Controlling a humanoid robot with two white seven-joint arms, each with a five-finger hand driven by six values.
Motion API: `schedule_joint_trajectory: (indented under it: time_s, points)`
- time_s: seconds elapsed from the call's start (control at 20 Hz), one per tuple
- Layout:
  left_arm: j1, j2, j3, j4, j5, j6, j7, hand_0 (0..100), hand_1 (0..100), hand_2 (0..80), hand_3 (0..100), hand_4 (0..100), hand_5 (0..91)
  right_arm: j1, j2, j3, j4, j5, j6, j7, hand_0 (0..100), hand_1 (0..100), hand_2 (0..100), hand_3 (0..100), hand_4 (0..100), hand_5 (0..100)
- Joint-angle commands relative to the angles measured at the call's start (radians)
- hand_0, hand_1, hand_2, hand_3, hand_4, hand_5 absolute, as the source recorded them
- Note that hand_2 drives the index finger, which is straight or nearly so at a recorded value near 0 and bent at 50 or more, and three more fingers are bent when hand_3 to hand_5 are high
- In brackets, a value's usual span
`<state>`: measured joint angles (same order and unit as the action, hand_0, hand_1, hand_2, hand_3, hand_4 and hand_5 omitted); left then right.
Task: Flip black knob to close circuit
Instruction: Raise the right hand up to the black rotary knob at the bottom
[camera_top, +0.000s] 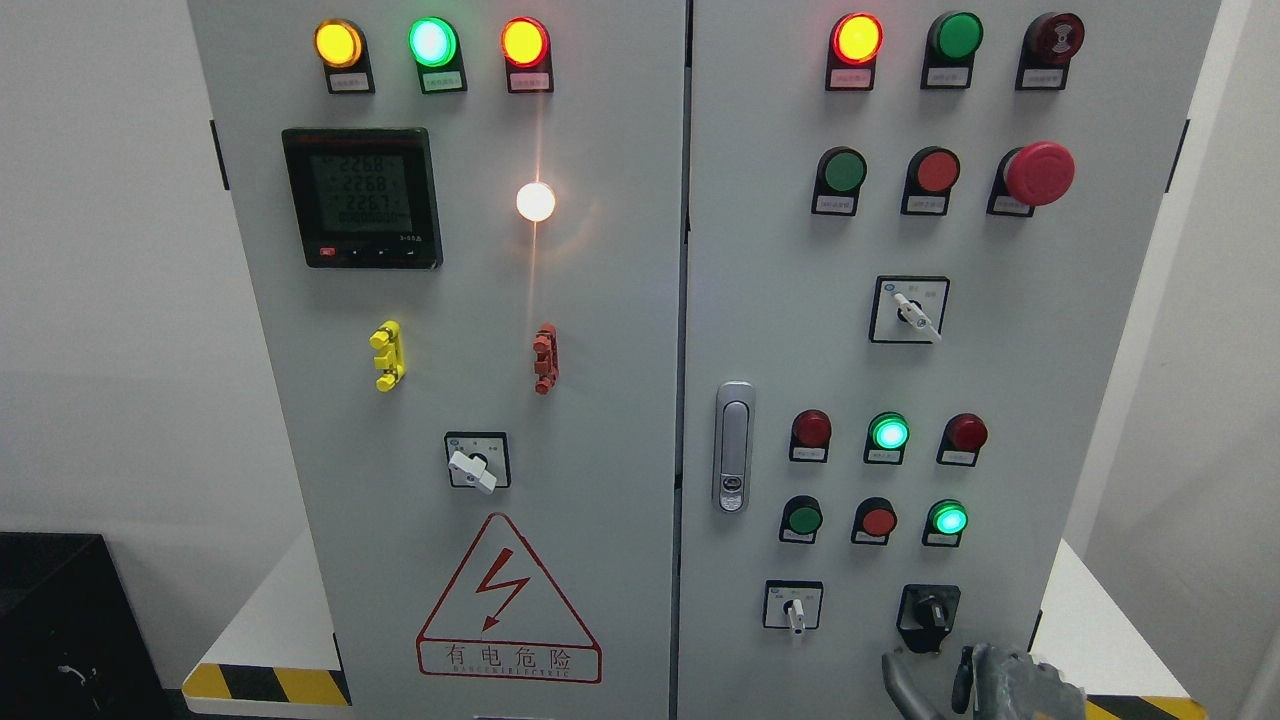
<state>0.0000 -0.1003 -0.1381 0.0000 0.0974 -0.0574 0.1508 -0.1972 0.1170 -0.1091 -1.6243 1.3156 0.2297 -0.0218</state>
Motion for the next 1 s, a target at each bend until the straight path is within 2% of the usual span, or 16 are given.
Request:
schedule_joint_trajectory:
  time_s: [0.0,0.5,0.6,0.95]
  points:
    - [0.023,0.001,0.0,-0.029,0.001,0.001,-0.001,12,56,0.0,0,0,0.0,-0.024,-0.003,-0.027,0.006,0.002,0.0,0.002,0,0,85,100,90,95]
    - [0.023,0.001,0.0,-0.031,0.001,0.001,-0.001,12,56,0.0,0,0,0.0,-0.047,-0.005,-0.034,0.047,0.007,0.0,-0.001,0,0,85,100,90,95]
    - [0.023,-0.001,0.0,-0.031,-0.001,0.001,-0.001,12,56,0.0,0,0,0.0,-0.045,-0.017,-0.035,0.047,0.008,0.0,-0.001,0,0,85,100,90,95]
    - [0.023,-0.001,0.0,-0.031,0.001,0.001,-0.001,12,56,0.0,0,0,0.0,-0.045,-0.023,-0.055,0.046,0.008,-0.003,-0.001,0,0,84,100,89,95]
